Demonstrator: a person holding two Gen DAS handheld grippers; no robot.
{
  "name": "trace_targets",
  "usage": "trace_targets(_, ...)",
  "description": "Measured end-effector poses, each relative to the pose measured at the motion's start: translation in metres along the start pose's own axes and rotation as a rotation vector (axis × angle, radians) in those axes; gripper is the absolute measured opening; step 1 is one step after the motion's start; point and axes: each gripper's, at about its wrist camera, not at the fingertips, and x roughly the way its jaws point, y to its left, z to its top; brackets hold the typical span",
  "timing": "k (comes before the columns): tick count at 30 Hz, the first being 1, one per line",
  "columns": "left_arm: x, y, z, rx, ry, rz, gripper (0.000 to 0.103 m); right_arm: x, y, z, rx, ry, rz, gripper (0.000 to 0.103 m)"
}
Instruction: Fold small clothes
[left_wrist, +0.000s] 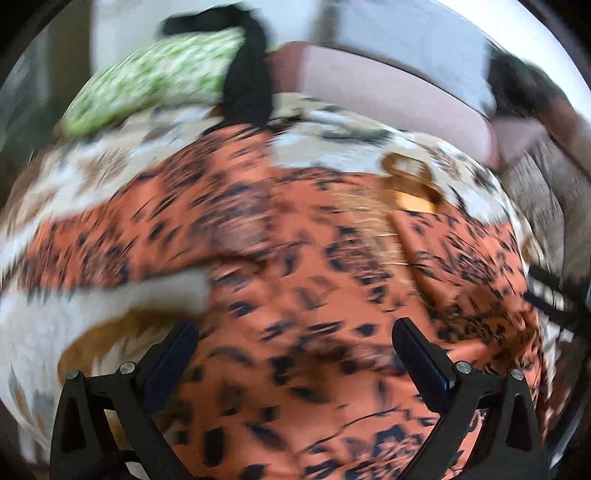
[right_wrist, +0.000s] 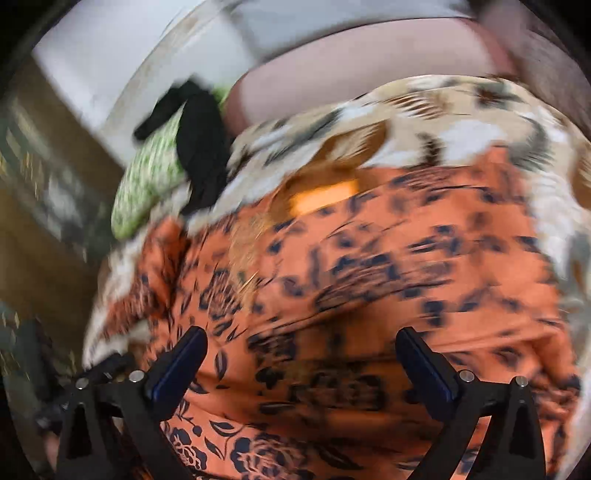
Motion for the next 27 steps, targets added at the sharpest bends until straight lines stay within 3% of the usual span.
trace_targets(4,0.006,-0.084,0.015,0.277,-0.034,0.013,0.103,-0.021,-0.052,0.018,0.174,-0.056,0.041,0.103)
trace_targets(10,0.057,-0.196,0.035,0.589,0.004,0.056,0.103,-0.007,-0.125,0.015,0.491,-0.048,0.253,0.103)
trace_targets(13,0.099,-0.234,0.035,0.725,0.028,0.133,0.103,-0.01,-0.134,0.012,0.519,-0.074,0.332,0.103)
trace_targets(16,0.131,-0.243,0.034,0.78,0.069,0.194,0.103,-0.01,-0.136,0.007,0.507,-0.083,0.368,0.103)
trace_targets(17,0.131,-0.24,0.039,0.752,0.058,0.18,0.099,-0.01,-0.135,0.006,0.5,-0.087,0.377,0.103)
trace_targets(18,0.13,-0.236,0.045,0.719,0.058,0.159,0.066,-0.015,-0.14,0.003,0.494,-0.09,0.383,0.103)
trace_targets(19,0.128,-0.228,0.055,0.669,0.075,0.138,0.044,-0.016,-0.139,0.003,0.483,-0.095,0.387,0.103)
trace_targets(20,0.125,-0.218,0.064,0.609,0.078,0.125,0.009,-0.017,-0.14,0.001,0.47,-0.097,0.389,0.103)
trace_targets(21,0.119,-0.201,0.076,0.511,0.05,0.117,0.01,-0.016,-0.138,-0.001,0.456,-0.099,0.389,0.103)
trace_targets(23,0.099,-0.147,0.093,0.256,-0.037,0.183,0.015,-0.014,-0.136,-0.002,0.439,-0.098,0.391,0.103)
trace_targets(25,0.087,-0.082,0.09,-0.012,-0.047,0.167,0.028,-0.023,-0.143,-0.004,0.441,-0.1,0.403,0.103)
trace_targets(26,0.084,-0.056,0.082,-0.105,-0.04,0.155,0.032,-0.022,-0.143,-0.004,0.446,-0.101,0.406,0.103)
trace_targets(27,0.084,-0.039,0.076,-0.157,-0.031,0.168,0.046,-0.023,-0.145,-0.005,0.448,-0.101,0.404,0.103)
